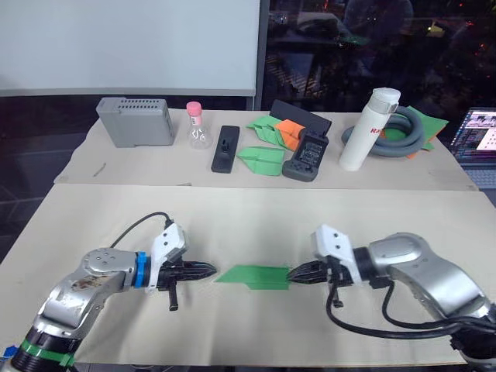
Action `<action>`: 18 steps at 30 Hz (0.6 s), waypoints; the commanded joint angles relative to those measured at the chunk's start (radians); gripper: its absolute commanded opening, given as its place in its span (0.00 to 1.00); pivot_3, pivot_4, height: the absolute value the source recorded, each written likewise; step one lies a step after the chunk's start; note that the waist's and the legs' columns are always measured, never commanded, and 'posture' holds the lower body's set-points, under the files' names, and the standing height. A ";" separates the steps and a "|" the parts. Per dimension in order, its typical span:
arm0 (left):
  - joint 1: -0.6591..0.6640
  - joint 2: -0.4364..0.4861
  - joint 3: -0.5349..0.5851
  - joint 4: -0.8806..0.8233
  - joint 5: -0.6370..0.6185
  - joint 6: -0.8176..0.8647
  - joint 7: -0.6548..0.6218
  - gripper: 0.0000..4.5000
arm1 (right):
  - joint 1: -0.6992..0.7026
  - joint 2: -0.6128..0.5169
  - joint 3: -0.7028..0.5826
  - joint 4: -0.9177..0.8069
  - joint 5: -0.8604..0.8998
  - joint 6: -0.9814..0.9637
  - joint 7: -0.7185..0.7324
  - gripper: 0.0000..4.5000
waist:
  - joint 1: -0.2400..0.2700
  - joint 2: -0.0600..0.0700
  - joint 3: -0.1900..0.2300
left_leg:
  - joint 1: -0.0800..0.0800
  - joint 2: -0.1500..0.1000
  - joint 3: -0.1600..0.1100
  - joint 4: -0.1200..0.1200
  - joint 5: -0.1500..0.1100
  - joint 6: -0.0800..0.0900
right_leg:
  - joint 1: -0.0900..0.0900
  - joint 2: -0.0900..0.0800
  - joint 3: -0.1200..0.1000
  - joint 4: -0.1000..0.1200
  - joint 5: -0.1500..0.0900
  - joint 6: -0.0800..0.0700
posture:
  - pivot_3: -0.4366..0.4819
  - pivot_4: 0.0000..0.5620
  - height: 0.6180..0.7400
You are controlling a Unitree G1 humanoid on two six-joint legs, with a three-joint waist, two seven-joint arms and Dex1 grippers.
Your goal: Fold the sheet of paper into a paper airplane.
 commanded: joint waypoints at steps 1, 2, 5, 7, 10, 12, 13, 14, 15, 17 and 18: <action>0.035 0.017 0.046 -0.059 -0.025 0.013 0.027 0.00 | -0.037 0.043 0.038 0.009 -0.054 -0.042 -0.028 0.00 | 0.000 0.000 0.000 | 0.000 0.000 0.000 0.000 0.000 0.000 | 0.000 0.000 0.000 0.000 0.000 0.000 | 0.48 0.27 1.00; 0.049 0.015 0.051 -0.071 -0.030 0.016 0.036 0.00 | -0.050 0.064 0.051 0.023 -0.071 -0.045 -0.042 0.00 | 0.001 0.001 0.001 | 0.000 0.000 0.000 0.000 0.000 0.000 | 0.000 0.001 0.000 0.000 0.000 0.000 | 0.48 0.27 1.00; 0.082 0.007 0.059 -0.101 -0.041 0.025 0.060 0.00 | -0.095 0.105 0.081 0.071 -0.119 -0.060 -0.062 0.00 | 0.000 0.001 0.001 | 0.000 0.000 0.000 0.001 0.001 -0.001 | 0.001 0.002 -0.002 0.001 0.000 0.000 | 0.48 0.27 1.00; 0.096 0.003 0.056 -0.112 -0.045 0.026 0.074 0.00 | -0.129 0.125 0.091 0.100 -0.141 -0.052 -0.069 0.00 | 0.001 0.001 0.001 | 0.000 0.000 0.000 0.001 0.002 -0.002 | 0.001 0.002 -0.003 0.001 0.000 0.000 | 0.48 0.27 1.00; 0.115 0.004 0.033 -0.152 -0.061 0.048 0.090 0.00 | -0.188 0.180 0.077 0.149 -0.143 -0.033 -0.094 0.00 | -0.001 0.001 0.001 | 0.001 -0.001 0.000 0.000 0.002 -0.003 | 0.001 0.004 -0.004 0.002 0.000 0.000 | 0.48 0.27 1.00; 0.118 -0.008 0.022 -0.170 -0.073 0.058 0.106 0.00 | -0.211 0.189 0.079 0.180 -0.159 -0.037 -0.093 0.00 | -0.002 0.001 0.001 | 0.000 0.000 0.000 0.000 0.003 -0.004 | 0.000 0.005 -0.004 0.002 0.000 0.000 | 0.48 0.27 1.00; 0.117 -0.011 0.016 -0.173 -0.073 0.060 0.111 0.00 | -0.220 0.191 0.080 0.195 -0.167 -0.042 -0.094 0.00 | 0.000 0.001 0.001 | 0.000 0.000 0.000 0.000 0.003 -0.004 | 0.000 0.005 -0.004 0.002 0.000 0.000 | 0.48 0.27 1.00; 0.117 -0.012 0.012 -0.174 -0.071 0.061 0.114 0.00 | -0.225 0.193 0.080 0.206 -0.173 -0.045 -0.094 0.00 | 0.001 0.001 0.001 | 0.000 0.000 0.000 0.000 0.003 -0.005 | 0.001 0.005 -0.005 0.002 0.000 0.000 | 0.48 0.27 1.00; 0.115 -0.014 0.009 -0.173 -0.070 0.061 0.117 0.00 | -0.233 0.190 0.081 0.216 -0.182 -0.054 -0.092 0.00 | 0.001 0.001 0.001 | 0.000 0.000 -0.001 0.000 0.003 -0.005 | 0.001 0.005 -0.006 0.003 0.000 0.000 | 0.48 0.27 1.00; 0.109 -0.015 0.007 -0.166 -0.068 0.059 0.119 0.00 | -0.253 0.187 0.062 0.227 -0.180 -0.059 -0.087 0.00 | -0.001 0.001 0.001 | 0.000 -0.001 -0.001 0.000 0.003 -0.005 | 0.001 0.005 -0.006 0.003 0.000 0.000 | 0.48 0.27 1.00; 0.106 -0.013 0.006 -0.160 -0.066 0.057 0.118 0.00 | -0.264 0.185 0.046 0.229 -0.172 -0.056 -0.081 0.00 | -0.001 0.001 0.001 | 0.000 -0.001 -0.001 0.000 0.004 -0.005 | 0.001 0.005 -0.006 0.003 0.000 0.000 | 0.48 0.27 1.00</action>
